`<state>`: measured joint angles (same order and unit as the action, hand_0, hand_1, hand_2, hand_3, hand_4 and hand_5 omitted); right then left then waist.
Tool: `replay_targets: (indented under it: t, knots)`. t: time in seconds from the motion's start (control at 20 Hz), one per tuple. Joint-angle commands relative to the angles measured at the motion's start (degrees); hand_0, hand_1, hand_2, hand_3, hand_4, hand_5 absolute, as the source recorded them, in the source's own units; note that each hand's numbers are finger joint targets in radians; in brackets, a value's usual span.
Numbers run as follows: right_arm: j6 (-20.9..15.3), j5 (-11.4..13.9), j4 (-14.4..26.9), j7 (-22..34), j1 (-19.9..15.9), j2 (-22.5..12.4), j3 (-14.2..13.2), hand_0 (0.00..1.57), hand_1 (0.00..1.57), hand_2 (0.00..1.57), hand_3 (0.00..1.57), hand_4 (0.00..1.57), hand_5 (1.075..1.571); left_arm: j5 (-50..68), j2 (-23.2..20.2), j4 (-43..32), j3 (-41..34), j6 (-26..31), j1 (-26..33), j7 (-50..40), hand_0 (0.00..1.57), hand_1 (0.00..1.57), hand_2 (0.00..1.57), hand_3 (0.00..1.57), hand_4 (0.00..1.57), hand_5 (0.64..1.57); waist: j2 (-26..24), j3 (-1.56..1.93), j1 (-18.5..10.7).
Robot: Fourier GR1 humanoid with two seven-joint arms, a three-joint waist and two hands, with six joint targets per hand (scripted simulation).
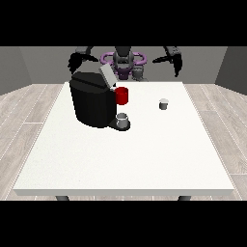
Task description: Insert the coffee pod into the coffee machine and close the lid
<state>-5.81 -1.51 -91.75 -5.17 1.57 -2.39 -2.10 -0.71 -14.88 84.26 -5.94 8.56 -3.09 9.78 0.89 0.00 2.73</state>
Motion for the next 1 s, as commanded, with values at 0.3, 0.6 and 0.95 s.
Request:
replay_targets:
  t: [0.3,0.6,0.95]
  knots:
    - [-1.1,1.3,1.0,-1.4,-5.9,2.0,2.7,0.0,0.0,0.0,0.0,0.23,1.571,-0.6,-8.0,-15.2,-5.5,4.0,-14.3,-3.0,0.0,0.0,0.0,0.0,0.0,1.571,7.0,-0.01,3.7]
    - [-0.3,0.0,1.1,-0.4,-4.7,2.3,3.1,0.0,0.0,0.0,0.0,0.28,1.571,-4.0,-7.6,-24.8,-4.8,2.9,-17.5,-2.9,0.0,0.0,0.0,0.0,0.0,1.571,6.5,-0.01,4.9]
    - [-0.6,-0.5,5.3,-1.4,-10.0,0.4,-0.9,0.0,0.0,0.0,0.0,0.4,1.571,-8.8,-7.4,-30.6,-3.5,-1.3,-21.8,-2.6,0.0,0.0,0.0,0.0,0.0,1.571,11.4,0.0,5.4]
